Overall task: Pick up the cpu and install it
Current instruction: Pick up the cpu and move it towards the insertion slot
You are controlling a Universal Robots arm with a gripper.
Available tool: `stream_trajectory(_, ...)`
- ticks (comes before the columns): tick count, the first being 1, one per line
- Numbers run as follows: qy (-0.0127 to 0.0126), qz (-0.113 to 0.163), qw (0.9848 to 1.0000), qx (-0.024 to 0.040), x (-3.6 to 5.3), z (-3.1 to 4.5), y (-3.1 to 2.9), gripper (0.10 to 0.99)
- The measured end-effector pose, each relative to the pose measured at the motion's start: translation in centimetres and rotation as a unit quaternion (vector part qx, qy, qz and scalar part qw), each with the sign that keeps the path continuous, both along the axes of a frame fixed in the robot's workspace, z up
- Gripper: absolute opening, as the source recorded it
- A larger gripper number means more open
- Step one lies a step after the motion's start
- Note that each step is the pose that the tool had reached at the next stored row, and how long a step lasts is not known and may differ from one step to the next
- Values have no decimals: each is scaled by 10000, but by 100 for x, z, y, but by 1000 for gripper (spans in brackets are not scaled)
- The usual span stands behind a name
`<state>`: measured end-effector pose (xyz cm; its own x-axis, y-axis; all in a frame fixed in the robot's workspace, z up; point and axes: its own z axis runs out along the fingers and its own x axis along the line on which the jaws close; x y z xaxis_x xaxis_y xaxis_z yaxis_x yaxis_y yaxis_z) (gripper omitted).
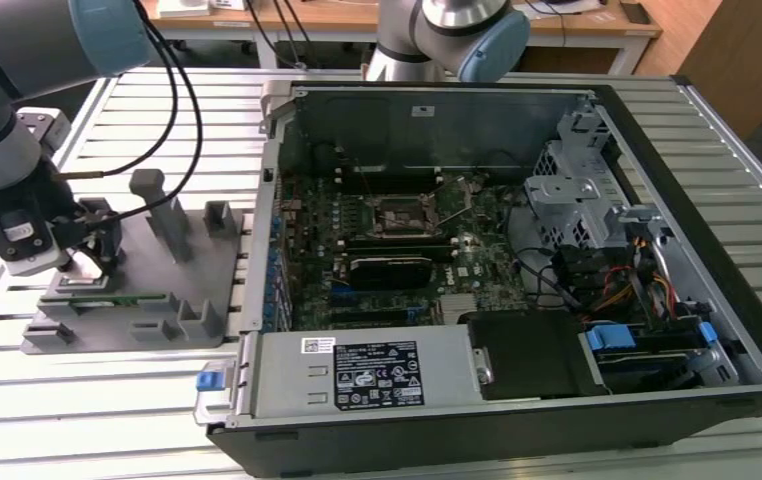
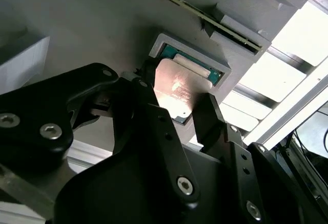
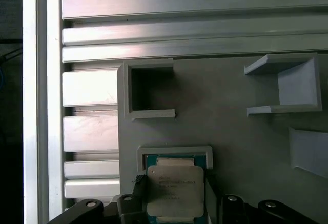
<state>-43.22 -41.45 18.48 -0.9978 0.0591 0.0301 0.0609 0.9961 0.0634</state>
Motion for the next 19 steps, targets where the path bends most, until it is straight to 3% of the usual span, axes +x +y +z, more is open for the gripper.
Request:
stream_trajectory(10, 4, 0, 10000, 0, 0, 244, 0, 533)
stream_trajectory(19, 6, 0, 10000, -1, -2, 285, 0, 533)
